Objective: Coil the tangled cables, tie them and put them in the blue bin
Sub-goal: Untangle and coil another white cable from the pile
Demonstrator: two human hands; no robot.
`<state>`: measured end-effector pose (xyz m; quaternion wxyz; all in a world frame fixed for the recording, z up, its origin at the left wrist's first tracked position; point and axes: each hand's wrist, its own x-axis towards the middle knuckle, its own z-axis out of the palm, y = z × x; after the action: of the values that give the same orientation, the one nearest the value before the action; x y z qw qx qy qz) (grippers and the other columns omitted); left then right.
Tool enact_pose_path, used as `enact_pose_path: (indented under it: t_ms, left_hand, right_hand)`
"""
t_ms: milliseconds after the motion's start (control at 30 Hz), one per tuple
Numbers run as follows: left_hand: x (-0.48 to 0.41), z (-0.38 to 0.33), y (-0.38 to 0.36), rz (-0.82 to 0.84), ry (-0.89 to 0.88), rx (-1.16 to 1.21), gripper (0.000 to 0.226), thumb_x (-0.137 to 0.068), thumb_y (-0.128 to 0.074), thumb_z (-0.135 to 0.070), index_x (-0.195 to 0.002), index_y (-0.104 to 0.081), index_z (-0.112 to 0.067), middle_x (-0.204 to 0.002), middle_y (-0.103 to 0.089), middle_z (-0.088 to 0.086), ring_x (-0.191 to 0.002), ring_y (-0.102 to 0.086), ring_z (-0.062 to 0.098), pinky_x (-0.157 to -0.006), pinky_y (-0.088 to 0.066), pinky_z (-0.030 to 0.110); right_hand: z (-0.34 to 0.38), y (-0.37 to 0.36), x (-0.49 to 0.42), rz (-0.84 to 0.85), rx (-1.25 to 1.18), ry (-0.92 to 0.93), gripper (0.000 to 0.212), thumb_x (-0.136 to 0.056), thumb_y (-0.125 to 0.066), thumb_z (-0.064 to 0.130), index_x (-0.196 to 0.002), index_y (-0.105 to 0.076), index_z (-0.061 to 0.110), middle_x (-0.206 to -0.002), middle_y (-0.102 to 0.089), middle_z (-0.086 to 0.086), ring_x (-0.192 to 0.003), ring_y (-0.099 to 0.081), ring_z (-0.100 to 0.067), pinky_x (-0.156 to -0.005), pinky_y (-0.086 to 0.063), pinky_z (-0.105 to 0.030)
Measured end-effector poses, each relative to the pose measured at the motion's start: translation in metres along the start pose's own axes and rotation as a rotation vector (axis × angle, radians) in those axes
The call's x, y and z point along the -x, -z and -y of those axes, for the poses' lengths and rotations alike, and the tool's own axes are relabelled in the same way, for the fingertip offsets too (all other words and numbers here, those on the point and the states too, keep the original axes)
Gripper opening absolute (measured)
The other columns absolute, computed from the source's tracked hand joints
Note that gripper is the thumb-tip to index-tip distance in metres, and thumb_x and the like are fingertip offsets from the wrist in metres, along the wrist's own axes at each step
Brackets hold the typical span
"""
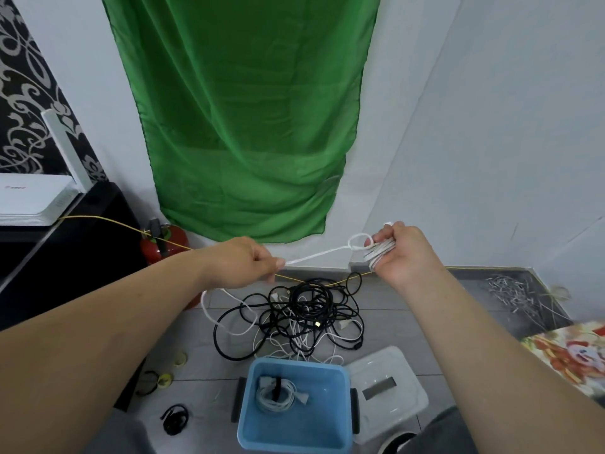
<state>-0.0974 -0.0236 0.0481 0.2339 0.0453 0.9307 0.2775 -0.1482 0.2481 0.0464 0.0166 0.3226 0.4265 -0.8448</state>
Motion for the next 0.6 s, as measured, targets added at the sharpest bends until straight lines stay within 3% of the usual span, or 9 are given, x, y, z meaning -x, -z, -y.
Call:
enact_pose_path:
  t_ms: [67,133,233,300,367,433,500,567,600]
  left_hand:
    - [-0.004,0.012,-0.002,0.180,0.139,-0.247,0.047,-0.103,-0.043,-0.058,-0.096,-0.075,-0.025,-0.102,-0.073,0.001,-0.096,-0.069,0.018,-0.095,-0.055,0.039]
    - [-0.007,0.024,-0.009,0.357,0.277,-0.405,0.040,-0.105,-0.043,-0.048,-0.110,-0.073,-0.022,-0.102,-0.077,0.003,-0.091,-0.070,0.019,-0.096,-0.056,0.037]
    - [-0.009,0.024,-0.017,0.242,0.272,-0.520,0.033,-0.101,-0.055,-0.040,-0.115,-0.072,-0.015,-0.112,-0.073,0.004,-0.088,-0.062,0.018,-0.087,-0.054,0.029]
    - [-0.015,0.016,-0.020,0.160,0.114,-0.533,0.027,-0.100,-0.054,-0.035,-0.105,-0.070,-0.014,-0.110,-0.069,0.006,-0.097,-0.061,0.022,-0.087,-0.051,0.031]
    - [-0.020,0.006,-0.025,0.048,-0.026,-0.353,0.023,-0.096,-0.060,-0.038,-0.110,-0.067,-0.021,-0.120,-0.066,0.002,-0.108,-0.061,0.021,-0.097,-0.049,0.031]
    - [-0.018,-0.013,-0.030,-0.027,-0.087,0.062,0.053,-0.092,-0.069,-0.043,-0.139,-0.057,-0.024,-0.137,-0.060,-0.007,-0.122,-0.059,0.012,-0.108,-0.045,0.031]
    - [-0.014,-0.038,-0.036,0.014,-0.128,0.414,0.068,-0.090,-0.072,-0.046,-0.149,-0.047,-0.026,-0.140,-0.060,-0.011,-0.126,-0.058,0.007,-0.113,-0.042,0.030]
    - [-0.014,-0.056,-0.041,0.058,-0.167,0.573,0.064,-0.087,-0.071,-0.048,-0.144,-0.052,-0.027,-0.125,-0.071,-0.011,-0.114,-0.064,0.002,-0.110,-0.044,0.032]
    - [-0.014,-0.061,-0.042,0.077,-0.199,0.588,0.052,-0.089,-0.069,-0.047,-0.136,-0.057,-0.027,-0.111,-0.076,-0.010,-0.100,-0.066,-0.002,-0.100,-0.047,0.030]
  right_hand:
    - [0.007,0.002,-0.002,-0.028,-0.025,0.056,0.025,-0.099,-0.038,0.003,-0.079,-0.053,0.007,-0.054,-0.048,-0.005,-0.043,-0.046,-0.020,-0.050,-0.051,-0.025]
    - [0.013,0.005,-0.003,-0.034,-0.014,0.116,0.025,-0.100,-0.039,0.004,-0.079,-0.053,0.008,-0.060,-0.047,-0.005,-0.045,-0.044,-0.020,-0.050,-0.049,-0.025]
    - [0.013,0.005,0.001,0.059,0.015,0.117,0.026,-0.105,-0.042,0.011,-0.083,-0.054,0.011,-0.060,-0.047,-0.001,-0.043,-0.043,-0.016,-0.052,-0.046,-0.025]
    - [0.009,-0.001,0.008,0.146,0.044,0.091,0.026,-0.108,-0.043,0.015,-0.085,-0.055,0.012,-0.057,-0.047,0.002,-0.044,-0.045,-0.014,-0.053,-0.046,-0.026]
    - [0.003,-0.008,0.016,0.225,0.065,0.076,0.025,-0.109,-0.043,0.017,-0.088,-0.055,0.012,-0.058,-0.047,0.002,-0.045,-0.047,-0.014,-0.055,-0.047,-0.028]
    - [-0.004,-0.015,0.024,0.312,0.082,0.062,0.023,-0.109,-0.043,0.019,-0.091,-0.054,0.013,-0.060,-0.047,0.003,-0.049,-0.050,-0.013,-0.058,-0.048,-0.030]
    - [-0.010,-0.021,0.030,0.391,0.078,0.038,0.022,-0.110,-0.042,0.021,-0.093,-0.053,0.012,-0.061,-0.048,0.003,-0.052,-0.052,-0.014,-0.062,-0.049,-0.032]
    - [-0.013,-0.025,0.034,0.445,0.052,0.010,0.022,-0.110,-0.041,0.023,-0.096,-0.053,0.012,-0.061,-0.049,0.002,-0.054,-0.053,-0.015,-0.064,-0.051,-0.032]
    - [-0.013,-0.026,0.035,0.462,0.038,0.000,0.022,-0.110,-0.041,0.023,-0.096,-0.053,0.011,-0.062,-0.049,0.002,-0.054,-0.053,-0.015,-0.064,-0.051,-0.032]
